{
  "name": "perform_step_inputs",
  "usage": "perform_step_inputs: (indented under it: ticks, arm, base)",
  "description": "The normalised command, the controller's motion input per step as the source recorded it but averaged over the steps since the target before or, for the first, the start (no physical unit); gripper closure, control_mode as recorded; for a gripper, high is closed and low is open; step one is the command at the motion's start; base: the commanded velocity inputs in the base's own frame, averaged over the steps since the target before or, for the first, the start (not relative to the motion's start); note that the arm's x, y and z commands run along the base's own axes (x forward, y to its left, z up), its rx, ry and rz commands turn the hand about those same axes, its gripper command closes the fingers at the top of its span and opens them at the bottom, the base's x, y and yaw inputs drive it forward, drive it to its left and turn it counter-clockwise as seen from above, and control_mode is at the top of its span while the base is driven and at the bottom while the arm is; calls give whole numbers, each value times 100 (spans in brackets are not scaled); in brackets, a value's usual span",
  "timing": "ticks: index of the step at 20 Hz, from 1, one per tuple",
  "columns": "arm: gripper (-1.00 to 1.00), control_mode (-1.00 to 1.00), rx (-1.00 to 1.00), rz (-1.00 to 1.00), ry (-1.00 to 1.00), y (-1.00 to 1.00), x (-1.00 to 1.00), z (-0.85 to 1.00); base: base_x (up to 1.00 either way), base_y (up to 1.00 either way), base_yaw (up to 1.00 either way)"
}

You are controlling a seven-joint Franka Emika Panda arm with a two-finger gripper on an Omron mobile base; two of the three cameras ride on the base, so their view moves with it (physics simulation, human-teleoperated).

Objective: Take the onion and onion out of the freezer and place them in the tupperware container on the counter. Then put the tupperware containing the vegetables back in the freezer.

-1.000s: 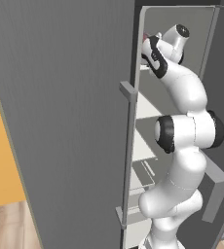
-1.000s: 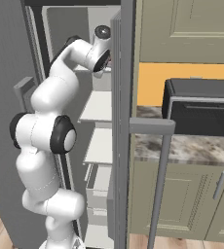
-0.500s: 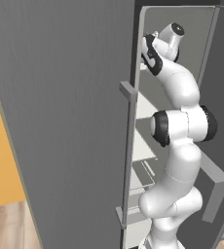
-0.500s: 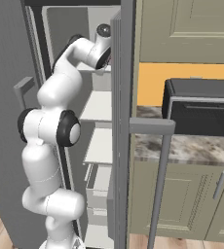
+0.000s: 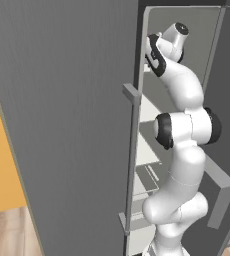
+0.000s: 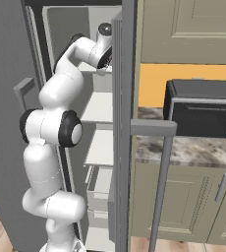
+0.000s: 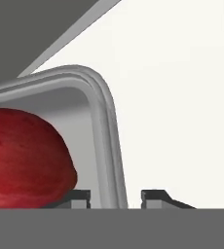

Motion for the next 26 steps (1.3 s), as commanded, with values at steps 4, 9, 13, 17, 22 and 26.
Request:
perform_step_inputs:
  ticks: [4, 9, 13, 17, 22, 26]
  arm:
    - [-100, -100, 0, 0, 0, 0, 20, -14]
    - [-100, -100, 0, 0, -1, 0, 10, -4]
    - [-100, -100, 0, 0, -10, 8, -27, 5]
    - [-100, -100, 0, 1, -19, 12, -74, 14]
    - [-100, -100, 0, 1, -20, 13, -85, 3]
    - [-100, -100, 0, 0, -17, 14, -93, 0]
  base:
    - [0, 0, 0]
    - [0, 0, 0]
    - [0, 0, 0]
    - [0, 0, 0]
    - [0, 0, 0]
    - [0, 0, 0]
